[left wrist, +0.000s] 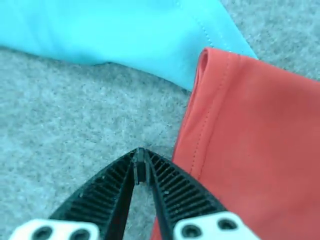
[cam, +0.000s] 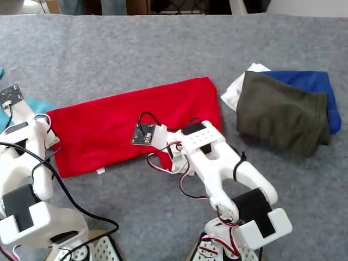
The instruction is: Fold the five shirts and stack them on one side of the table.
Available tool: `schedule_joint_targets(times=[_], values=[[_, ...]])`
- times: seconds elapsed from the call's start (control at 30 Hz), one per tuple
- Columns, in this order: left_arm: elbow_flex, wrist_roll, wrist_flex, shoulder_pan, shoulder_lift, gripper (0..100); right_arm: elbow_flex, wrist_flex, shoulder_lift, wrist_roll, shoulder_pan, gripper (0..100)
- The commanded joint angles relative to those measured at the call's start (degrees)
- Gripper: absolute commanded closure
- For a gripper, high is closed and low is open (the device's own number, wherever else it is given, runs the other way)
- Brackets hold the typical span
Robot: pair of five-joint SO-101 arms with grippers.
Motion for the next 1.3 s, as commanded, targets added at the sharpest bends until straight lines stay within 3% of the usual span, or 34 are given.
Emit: schedule_joint_targets(times=[0.0,0.17,0.53,0.7,1.27], values=[[-2.51,0.53,-0.79,-0.40,-0.44,97,0.04,1.49,0.75,0.62,0.18,97.5],[-2.51,0.44,-0.79,-0.40,-0.44,97,0.31,2.46,0.84,0.62,0.09,83.5],[-2.51,0.35,-0.79,-0.40,-0.44,97,1.27,3.16,0.92,2.37,-2.02,83.2],[-2.51,0.35,-0.79,-0.40,-0.44,97,1.89,1.58,0.92,2.29,-5.01,83.5],[-2.42,0.26,-0.79,-0.40,-0.44,97,1.80,0.35,0.66,-0.35,-2.73,98.2]])
